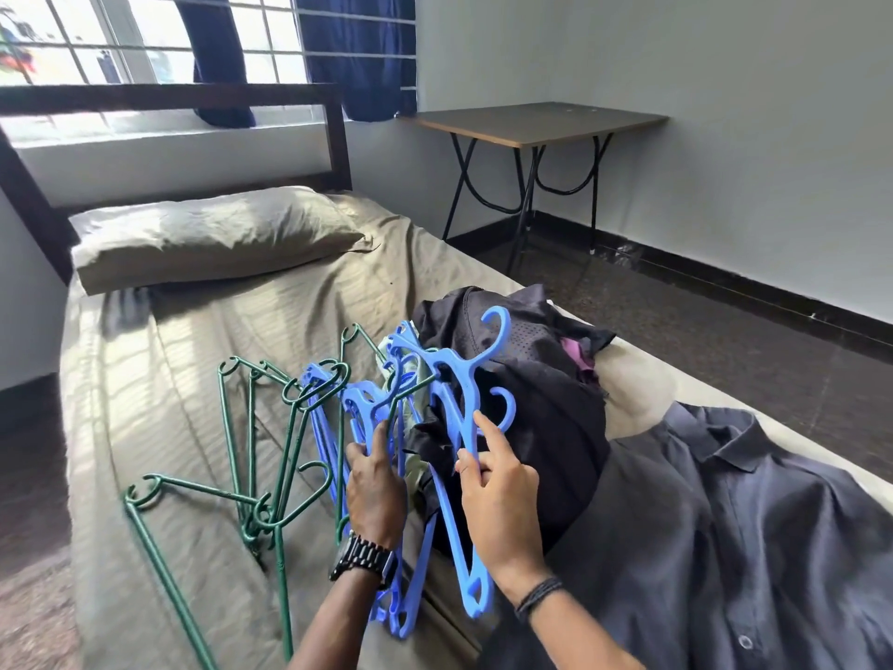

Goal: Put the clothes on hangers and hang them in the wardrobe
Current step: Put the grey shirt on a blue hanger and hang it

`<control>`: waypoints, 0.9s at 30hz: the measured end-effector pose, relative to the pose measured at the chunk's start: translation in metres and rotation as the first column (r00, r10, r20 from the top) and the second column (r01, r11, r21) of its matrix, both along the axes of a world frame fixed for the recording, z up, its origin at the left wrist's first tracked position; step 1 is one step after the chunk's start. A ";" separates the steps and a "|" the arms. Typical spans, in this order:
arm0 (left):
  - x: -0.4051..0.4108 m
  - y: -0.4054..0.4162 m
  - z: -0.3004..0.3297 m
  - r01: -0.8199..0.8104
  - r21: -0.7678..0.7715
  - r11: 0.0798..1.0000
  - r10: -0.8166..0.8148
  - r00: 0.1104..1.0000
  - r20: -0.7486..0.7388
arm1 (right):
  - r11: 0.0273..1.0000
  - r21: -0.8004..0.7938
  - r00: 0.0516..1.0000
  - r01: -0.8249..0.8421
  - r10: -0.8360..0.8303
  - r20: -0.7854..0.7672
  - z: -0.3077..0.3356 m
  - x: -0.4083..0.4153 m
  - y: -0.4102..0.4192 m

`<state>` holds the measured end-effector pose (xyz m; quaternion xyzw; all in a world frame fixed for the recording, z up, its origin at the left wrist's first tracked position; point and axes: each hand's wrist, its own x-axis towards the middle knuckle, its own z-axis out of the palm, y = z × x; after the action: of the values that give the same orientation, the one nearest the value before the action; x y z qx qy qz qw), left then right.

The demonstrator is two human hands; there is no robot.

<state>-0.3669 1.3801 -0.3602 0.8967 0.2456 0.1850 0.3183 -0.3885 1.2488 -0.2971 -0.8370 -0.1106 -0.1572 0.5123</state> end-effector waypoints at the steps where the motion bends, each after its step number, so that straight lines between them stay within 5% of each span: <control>1: -0.001 -0.001 -0.002 0.012 -0.003 1.000 -0.012 1.000 0.012 | 1.000 -0.010 1.000 0.009 -0.009 -0.007 0.001 0.006 0.001; 10: 0.000 0.010 0.005 0.014 -0.189 0.982 0.000 0.997 0.075 | 0.997 -0.046 0.998 -0.054 0.052 -0.039 0.011 0.033 0.003; 21: -0.004 0.026 -0.005 0.051 -0.173 0.984 -0.038 0.996 0.081 | 0.934 -0.223 0.948 -0.279 0.230 -0.220 0.059 0.081 -0.051; 27: -0.012 0.033 -0.012 0.071 -0.166 0.984 -0.061 0.996 0.066 | 0.953 -0.225 0.972 -0.200 0.164 -0.170 0.063 0.091 -0.052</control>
<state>-0.3790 1.4131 -0.3719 0.8684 0.2206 0.1799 0.4060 -0.2975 1.1969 -0.2339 -0.8885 -0.1670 -0.0314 0.4262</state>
